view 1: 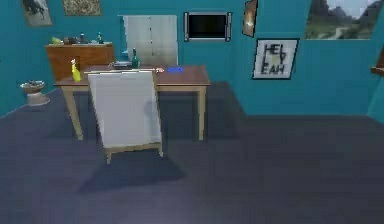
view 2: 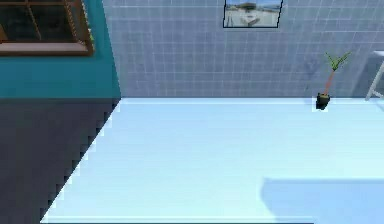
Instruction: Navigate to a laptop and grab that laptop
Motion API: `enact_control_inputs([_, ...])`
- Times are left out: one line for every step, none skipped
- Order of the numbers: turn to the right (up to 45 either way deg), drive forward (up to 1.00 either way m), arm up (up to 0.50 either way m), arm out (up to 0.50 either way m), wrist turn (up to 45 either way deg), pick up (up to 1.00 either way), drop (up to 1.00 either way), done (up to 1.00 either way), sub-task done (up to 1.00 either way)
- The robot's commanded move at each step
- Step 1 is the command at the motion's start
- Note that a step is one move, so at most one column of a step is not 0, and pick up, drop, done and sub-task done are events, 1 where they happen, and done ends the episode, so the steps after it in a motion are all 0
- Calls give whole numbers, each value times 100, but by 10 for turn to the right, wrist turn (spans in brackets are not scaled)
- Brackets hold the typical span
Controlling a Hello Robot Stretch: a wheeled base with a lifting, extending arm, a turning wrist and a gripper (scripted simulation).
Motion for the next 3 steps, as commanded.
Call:
enact_control_inputs([450,0,0,0,0,0,0,0,0])
enact_control_inputs([450,0,0,0,0,0,0,0,0])
enact_control_inputs([360,0,0,0,0,0,0,0,0])
